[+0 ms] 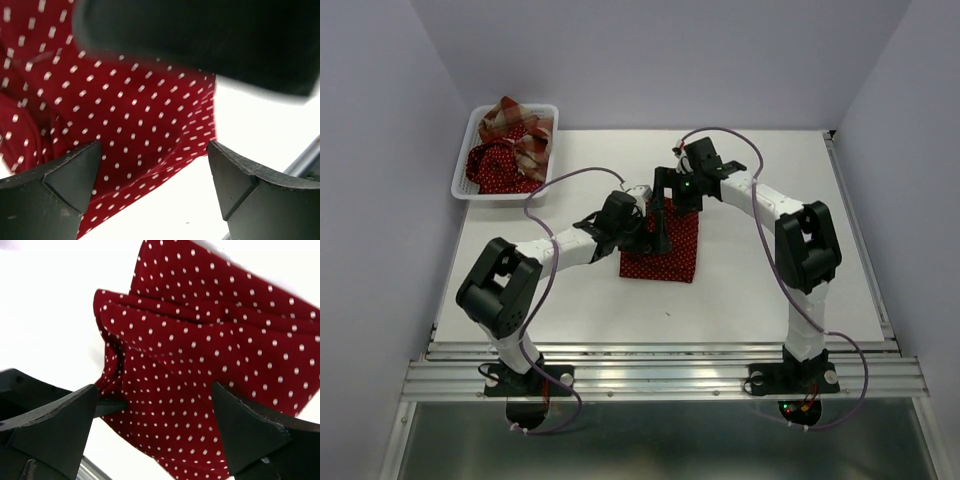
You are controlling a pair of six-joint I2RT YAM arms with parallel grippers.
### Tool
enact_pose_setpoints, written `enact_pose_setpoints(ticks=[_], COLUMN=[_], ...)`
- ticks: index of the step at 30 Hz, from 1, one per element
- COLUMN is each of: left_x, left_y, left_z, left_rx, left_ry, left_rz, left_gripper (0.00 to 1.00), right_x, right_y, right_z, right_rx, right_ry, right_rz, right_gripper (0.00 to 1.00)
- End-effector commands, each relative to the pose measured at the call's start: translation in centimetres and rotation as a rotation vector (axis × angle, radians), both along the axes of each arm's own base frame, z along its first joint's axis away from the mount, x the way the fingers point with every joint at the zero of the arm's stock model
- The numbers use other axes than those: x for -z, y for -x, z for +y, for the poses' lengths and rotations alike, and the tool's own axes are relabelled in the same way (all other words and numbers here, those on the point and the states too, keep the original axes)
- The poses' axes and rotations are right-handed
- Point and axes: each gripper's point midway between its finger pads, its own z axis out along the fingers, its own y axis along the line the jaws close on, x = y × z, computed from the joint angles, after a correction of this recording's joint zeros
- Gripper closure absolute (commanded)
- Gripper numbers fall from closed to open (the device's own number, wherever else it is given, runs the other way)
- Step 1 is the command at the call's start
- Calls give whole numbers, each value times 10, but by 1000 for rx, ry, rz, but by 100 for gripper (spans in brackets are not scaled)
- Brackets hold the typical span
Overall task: Fold and stack the skirts
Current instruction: Fold the skirt
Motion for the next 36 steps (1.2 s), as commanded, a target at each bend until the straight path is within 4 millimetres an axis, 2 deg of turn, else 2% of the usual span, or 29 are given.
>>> enact_pose_setpoints(ticks=[1, 6, 10, 13, 18, 22, 25, 26, 27, 28, 29, 30, 31, 33, 35, 36], left_x=[13, 33, 45, 46, 42, 40, 35, 37, 35, 29, 32, 31, 20, 24, 15, 14], left_y=[3, 14, 8, 3, -2, -8, -23, -27, -34, -43, -48, -52, -63, -70, -78, -80], left_z=[21, 30, 37, 42, 61, 71, 76, 77, 79, 77, 76, 74, 67, 57, 37, 31], left_rx=[-37, -35, -65, -83, -132, -162, -192, -198, -211, -216, -209, -206, -193, -159, -90, -61], left_ry=[-56, -80, -99, -97, -126, -145, -142, -144, -139, -124, -118, -111, -86, -76, -8, 6], left_rz=[-7, 25, 44, 49, 32, 18, -1, 0, -5, -20, -14, -17, -45, -42, -56, -61], left_gripper=[1, 1, 1, 1, 1, 1, 1, 1, 1, 1, 1, 1, 1, 1, 1, 1], right_x=[-12, 18, 31, 43, 70, 72, 71, 54, 66, 66, 69, 66, 67, 72, 74, 64], right_y=[-24, -32, -37, -41, -43, -48, -40, -39, -27, -19, 5, 9, 18, 48, 77, 80], right_z=[22, 20, 18, 11, -1, -10, -21, -24, -32, -35, -45, -47, -50, -53, -39, -30], right_rx=[-51, -25, -7, 24, 70, 104, 148, 168, 198, 215, 248, 279, 315, 344, 321, 314], right_ry=[-59, -39, -12, 7, 52, 74, 101, 92, 102, 93, 85, 57, 35, -50, -92, -139], right_rz=[-89, -33, -24, -5, 37, 30, 31, 1, 21, 23, 58, 42, 54, 73, 108, 73], right_gripper=[0, 0, 0, 0, 0, 0, 0, 0, 0, 0, 0, 0, 0, 0, 0, 0])
